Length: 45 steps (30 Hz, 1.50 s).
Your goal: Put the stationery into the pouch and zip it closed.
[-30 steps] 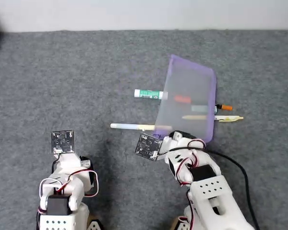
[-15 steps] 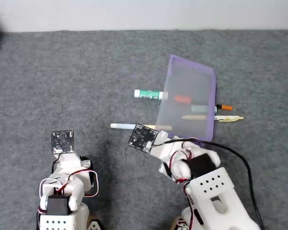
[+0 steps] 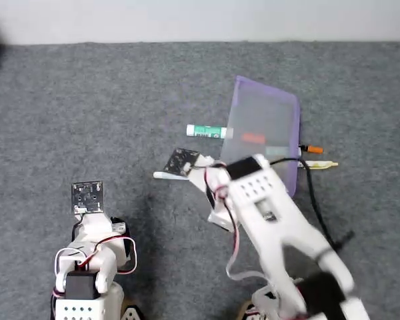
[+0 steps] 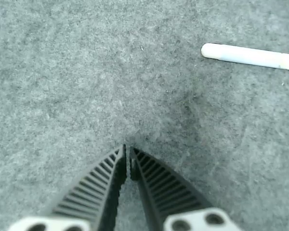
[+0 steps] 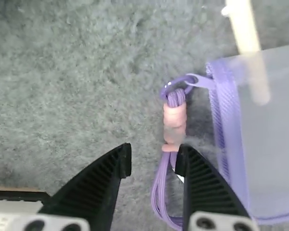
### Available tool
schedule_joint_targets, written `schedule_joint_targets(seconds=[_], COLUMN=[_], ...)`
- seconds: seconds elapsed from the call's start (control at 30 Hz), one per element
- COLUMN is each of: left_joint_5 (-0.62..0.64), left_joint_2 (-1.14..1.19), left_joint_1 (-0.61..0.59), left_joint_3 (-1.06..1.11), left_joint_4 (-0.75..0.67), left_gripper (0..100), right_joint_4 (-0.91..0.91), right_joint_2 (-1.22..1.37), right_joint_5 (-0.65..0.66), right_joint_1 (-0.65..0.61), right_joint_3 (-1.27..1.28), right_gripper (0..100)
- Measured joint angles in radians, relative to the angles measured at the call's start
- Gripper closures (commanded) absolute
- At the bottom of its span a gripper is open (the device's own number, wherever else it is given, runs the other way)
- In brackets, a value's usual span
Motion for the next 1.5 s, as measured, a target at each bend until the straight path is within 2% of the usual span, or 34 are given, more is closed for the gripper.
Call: schedule_joint_targets(seconds=[0.3,0.57,0.87,1.17,1.5], left_joint_5=[0.000,0.000,0.000,0.000,0.000], left_joint_2=[0.000,0.000,0.000,0.000,0.000], left_joint_1=[0.000,0.000,0.000,0.000,0.000], left_joint_3=[0.000,0.000,0.000,0.000,0.000], left_joint_4=[0.000,0.000,0.000,0.000,0.000], left_gripper=[99,99,99,99,99], right_joint_4=[0.008,-0.091,-0.127,-0.137,-0.137], right_joint_2=[0.236,0.305,0.310,0.310,0.310], right_joint_5=[-0.002,-0.002,0.018,0.020,0.020], right_joint_1=[0.003,0.104,0.100,0.104,0.084], right_joint_3=[-0.092,-0.101,-0.101,-0.100,-0.066], right_gripper=[82.6,82.6,82.8,99.1,98.9])
